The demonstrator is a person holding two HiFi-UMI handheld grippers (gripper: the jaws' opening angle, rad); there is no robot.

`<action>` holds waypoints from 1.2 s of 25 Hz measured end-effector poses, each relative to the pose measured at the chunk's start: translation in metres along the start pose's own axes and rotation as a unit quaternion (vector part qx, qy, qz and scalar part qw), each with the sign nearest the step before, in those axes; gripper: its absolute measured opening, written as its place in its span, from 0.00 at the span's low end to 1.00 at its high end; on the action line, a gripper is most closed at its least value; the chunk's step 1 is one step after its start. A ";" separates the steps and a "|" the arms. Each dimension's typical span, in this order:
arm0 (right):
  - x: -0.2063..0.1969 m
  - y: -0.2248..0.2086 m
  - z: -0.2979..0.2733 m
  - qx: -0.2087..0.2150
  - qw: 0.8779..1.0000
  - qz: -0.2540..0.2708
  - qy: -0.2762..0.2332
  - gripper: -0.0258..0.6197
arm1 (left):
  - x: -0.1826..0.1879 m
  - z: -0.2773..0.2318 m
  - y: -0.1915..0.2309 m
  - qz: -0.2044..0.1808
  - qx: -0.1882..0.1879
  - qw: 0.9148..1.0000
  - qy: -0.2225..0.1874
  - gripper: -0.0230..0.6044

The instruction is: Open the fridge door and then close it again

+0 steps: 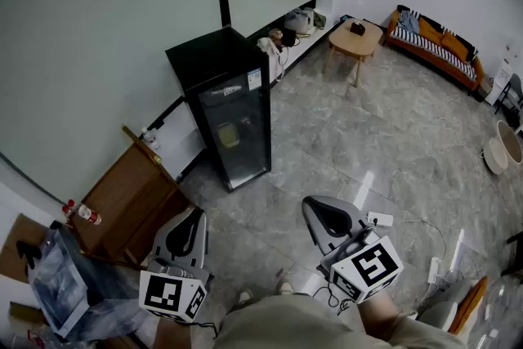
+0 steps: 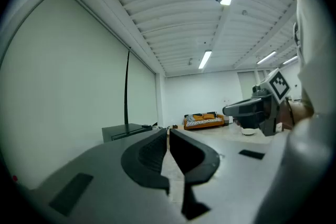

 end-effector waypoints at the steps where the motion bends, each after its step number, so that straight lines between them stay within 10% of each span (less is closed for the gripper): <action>1: -0.002 -0.004 0.001 -0.001 1.000 -0.004 0.001 0.04 | -0.001 -0.002 -0.002 0.000 0.000 1.000 0.001 0.07; 30: -0.039 -0.079 0.023 0.011 0.999 -0.030 0.020 0.04 | -0.014 -0.050 -0.040 -0.021 0.037 0.999 0.029 0.07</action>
Point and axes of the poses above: the fingertips, and each gripper's own axes: z backward along the fingers, y to its left, x out of its top, the point moved 5 cm from there along z, backward along the fingers, and after that the axes turned 5 degrees about -y, right-handed, at the moved point
